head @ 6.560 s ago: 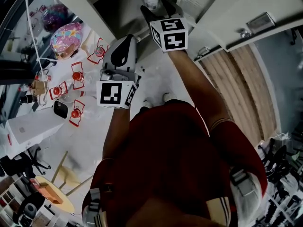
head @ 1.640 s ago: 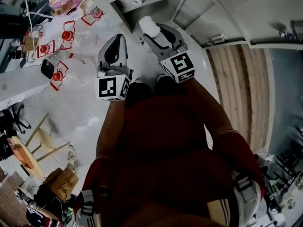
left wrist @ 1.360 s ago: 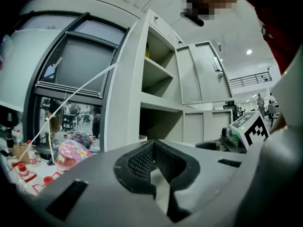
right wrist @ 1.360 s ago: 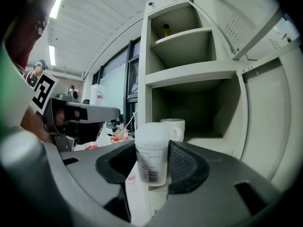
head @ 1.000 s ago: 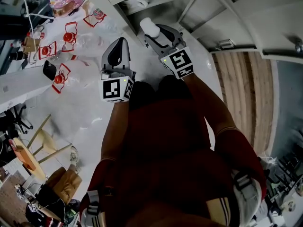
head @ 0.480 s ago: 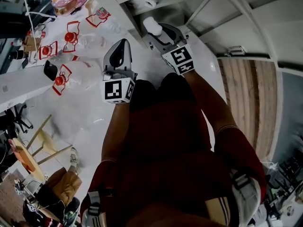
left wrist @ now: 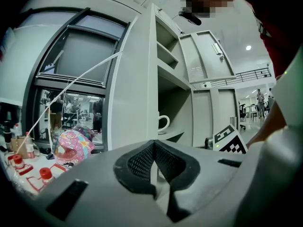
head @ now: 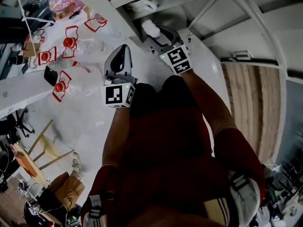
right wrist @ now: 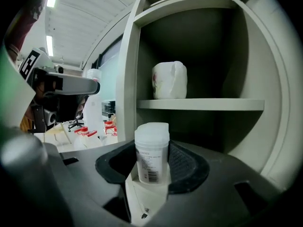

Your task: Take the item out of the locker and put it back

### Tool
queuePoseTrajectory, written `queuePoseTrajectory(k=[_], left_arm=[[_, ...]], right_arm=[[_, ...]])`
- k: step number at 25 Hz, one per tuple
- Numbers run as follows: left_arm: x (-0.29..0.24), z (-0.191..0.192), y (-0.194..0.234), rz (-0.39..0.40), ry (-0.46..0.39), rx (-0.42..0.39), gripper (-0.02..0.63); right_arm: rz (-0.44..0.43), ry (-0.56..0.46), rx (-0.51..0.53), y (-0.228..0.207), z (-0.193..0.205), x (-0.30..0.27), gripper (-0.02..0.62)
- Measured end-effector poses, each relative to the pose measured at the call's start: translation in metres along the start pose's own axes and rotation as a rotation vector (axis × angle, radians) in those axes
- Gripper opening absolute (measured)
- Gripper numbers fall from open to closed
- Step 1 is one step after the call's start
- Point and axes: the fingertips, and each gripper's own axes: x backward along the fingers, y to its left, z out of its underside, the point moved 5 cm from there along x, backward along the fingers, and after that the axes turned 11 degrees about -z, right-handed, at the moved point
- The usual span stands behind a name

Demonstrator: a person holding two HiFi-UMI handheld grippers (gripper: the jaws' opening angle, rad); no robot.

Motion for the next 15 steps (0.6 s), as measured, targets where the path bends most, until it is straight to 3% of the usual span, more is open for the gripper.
queuePoseTrajectory(k=[15], left_arm=[[-0.015, 0.03, 0.019, -0.015, 0.003, -0.007, 0.006]], right_arm=[[0.003, 0.009, -0.017, -0.012, 0.028, -0.041, 0.193]])
